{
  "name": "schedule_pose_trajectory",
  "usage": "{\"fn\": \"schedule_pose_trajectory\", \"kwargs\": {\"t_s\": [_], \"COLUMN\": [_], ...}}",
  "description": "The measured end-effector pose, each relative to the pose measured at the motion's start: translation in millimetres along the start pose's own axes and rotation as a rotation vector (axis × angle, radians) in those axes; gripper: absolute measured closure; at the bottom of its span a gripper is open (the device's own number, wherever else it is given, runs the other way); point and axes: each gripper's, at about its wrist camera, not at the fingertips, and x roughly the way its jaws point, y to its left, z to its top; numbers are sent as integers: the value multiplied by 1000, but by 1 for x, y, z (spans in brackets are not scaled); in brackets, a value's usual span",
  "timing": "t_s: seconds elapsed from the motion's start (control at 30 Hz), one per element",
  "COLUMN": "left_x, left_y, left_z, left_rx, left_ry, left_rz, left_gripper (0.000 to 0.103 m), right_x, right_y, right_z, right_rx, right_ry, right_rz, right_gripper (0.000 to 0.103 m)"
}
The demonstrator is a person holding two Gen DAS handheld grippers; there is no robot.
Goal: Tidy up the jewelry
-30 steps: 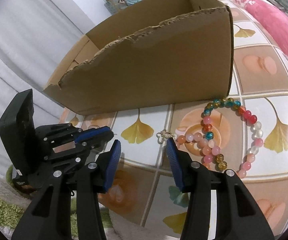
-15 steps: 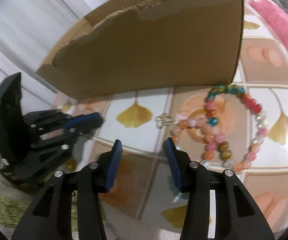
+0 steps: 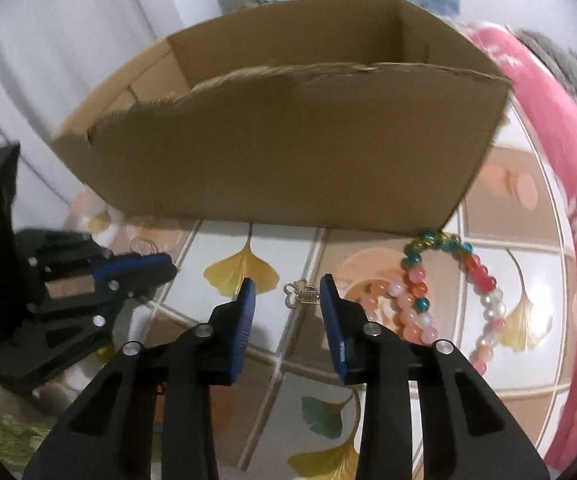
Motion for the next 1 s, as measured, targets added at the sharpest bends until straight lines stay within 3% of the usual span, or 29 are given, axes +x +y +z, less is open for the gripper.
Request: {"fn": "schedule_pose_trajectory", "kwargs": {"t_s": [0.23, 0.47, 1.0], "left_x": [-1, -2, -1], "left_y": [2, 3, 2], "left_z": [-2, -2, -1], "left_rx": [3, -1, -2], "left_ry": [-2, -3, -4], "left_rz": [-5, -8, -9], "left_gripper": [99, 99, 99], "right_x": [13, 24, 7], "right_y": [11, 16, -5], "right_z": [10, 11, -2], "right_rx": [-90, -181, -191], "right_ry": [14, 56, 66], "right_rz": [-57, -38, -14], "right_gripper": [72, 84, 86]}}
